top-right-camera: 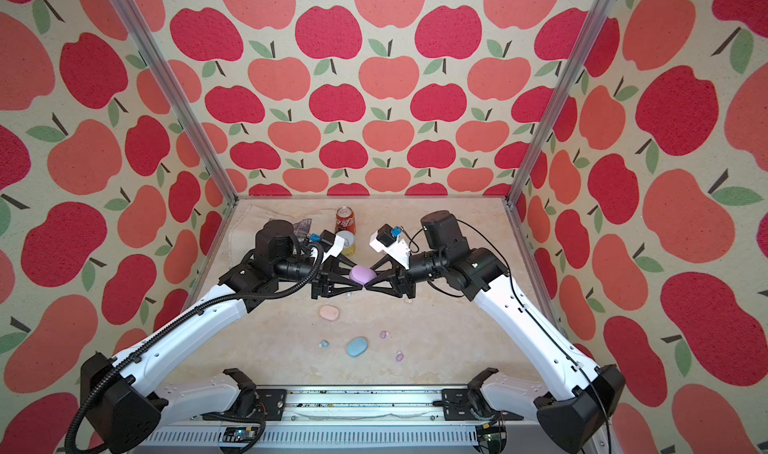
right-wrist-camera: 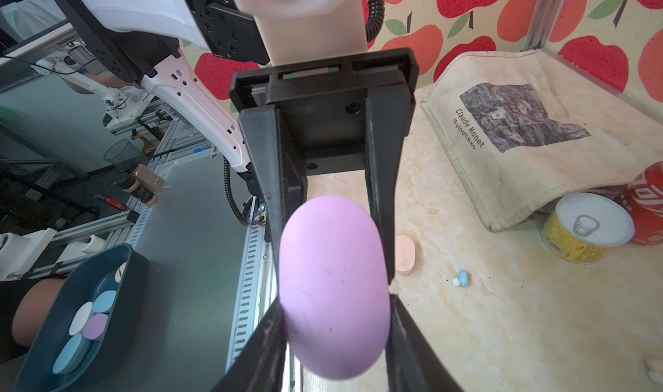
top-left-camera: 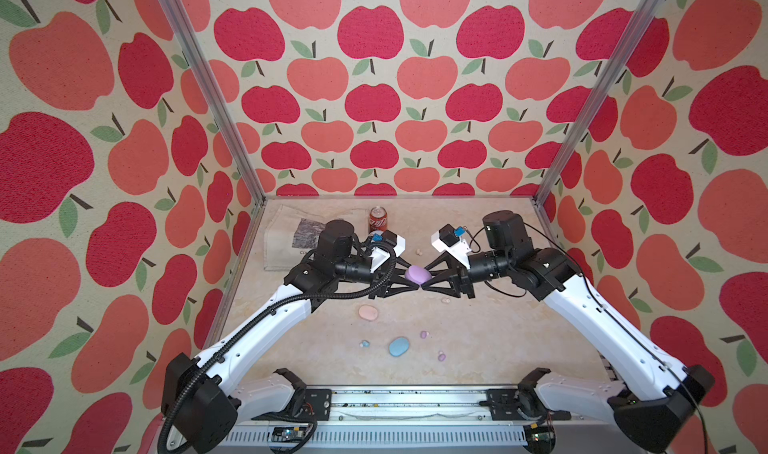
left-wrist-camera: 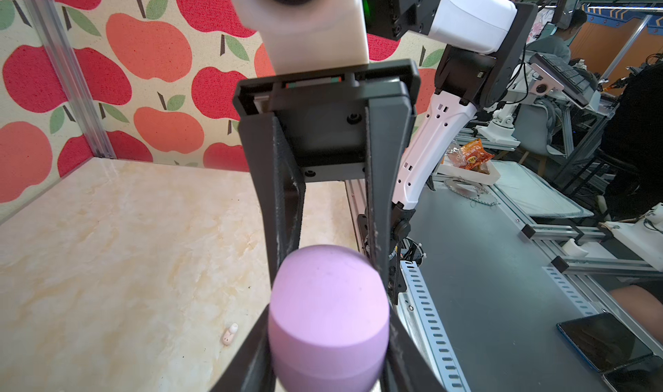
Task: Insert wireless bluetooth earbuds into charging case
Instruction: Pass the charging case, then open the charging case.
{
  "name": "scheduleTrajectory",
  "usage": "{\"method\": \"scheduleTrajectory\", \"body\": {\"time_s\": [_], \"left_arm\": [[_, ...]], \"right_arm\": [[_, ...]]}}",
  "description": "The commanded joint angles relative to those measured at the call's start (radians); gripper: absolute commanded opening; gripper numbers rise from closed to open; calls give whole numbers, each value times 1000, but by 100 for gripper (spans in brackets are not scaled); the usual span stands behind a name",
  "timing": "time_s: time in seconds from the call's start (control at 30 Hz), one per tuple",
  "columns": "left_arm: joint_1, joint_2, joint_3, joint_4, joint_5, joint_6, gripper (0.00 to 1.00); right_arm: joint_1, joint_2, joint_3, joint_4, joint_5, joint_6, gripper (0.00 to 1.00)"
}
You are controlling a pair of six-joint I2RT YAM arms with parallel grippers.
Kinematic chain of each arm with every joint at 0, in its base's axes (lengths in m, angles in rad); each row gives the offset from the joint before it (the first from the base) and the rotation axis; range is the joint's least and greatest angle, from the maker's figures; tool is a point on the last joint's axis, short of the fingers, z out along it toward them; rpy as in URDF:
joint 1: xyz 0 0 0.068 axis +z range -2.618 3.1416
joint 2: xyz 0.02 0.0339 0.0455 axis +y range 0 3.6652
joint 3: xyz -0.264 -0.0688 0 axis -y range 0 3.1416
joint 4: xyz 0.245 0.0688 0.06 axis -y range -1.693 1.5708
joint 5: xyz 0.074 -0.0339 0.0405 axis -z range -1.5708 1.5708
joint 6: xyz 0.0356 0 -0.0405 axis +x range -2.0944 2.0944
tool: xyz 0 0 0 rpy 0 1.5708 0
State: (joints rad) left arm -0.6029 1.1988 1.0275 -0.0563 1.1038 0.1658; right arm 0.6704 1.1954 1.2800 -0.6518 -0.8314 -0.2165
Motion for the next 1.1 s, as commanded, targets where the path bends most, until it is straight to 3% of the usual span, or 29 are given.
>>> {"method": "scheduleTrajectory", "body": {"time_s": [0.0, 0.13, 0.2, 0.3, 0.37, 0.57, 1.07], "left_arm": [[-17, 5, 44, 4, 35, 22, 30], [-20, 9, 50, -19, 33, 34, 9], [-21, 9, 49, -22, 28, 37, 3], [-20, 6, 49, -36, 21, 50, 0], [-20, 4, 51, -43, 21, 56, 0], [-20, 8, 59, -68, 25, 64, 0], [-34, 7, 66, -153, 16, 133, 0]], "right_arm": [[6, 12, 1, 22, 15, 1, 3], [5, 11, 1, 33, 43, 27, 15], [4, 6, -2, 42, 61, 41, 32], [-4, -7, -16, 67, 75, 57, 47], [-6, -14, -29, 86, 84, 66, 52], [-17, -17, -53, 124, 115, 87, 59], [-74, -40, -80, 222, 106, 201, 63]]}}
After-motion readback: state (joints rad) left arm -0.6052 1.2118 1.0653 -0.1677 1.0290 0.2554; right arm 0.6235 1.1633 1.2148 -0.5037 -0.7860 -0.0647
